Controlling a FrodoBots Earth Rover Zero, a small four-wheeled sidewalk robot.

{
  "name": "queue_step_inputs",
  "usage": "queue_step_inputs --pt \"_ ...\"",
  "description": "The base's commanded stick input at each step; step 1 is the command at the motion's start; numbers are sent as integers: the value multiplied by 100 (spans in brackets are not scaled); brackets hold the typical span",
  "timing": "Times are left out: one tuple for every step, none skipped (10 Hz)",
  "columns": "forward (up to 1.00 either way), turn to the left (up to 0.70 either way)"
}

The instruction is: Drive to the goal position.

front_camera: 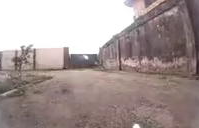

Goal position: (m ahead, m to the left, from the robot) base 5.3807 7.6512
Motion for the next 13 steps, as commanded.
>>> queue_step_inputs --pt "100 0" --pt "100 0" --pt "100 0" --pt "100 0" --pt "100 0" --pt "100 0" --pt "100 0" --pt "100 0" --pt "100 0" --pt "100 0" --pt "100 0" --pt "100 0" --pt "100 0"
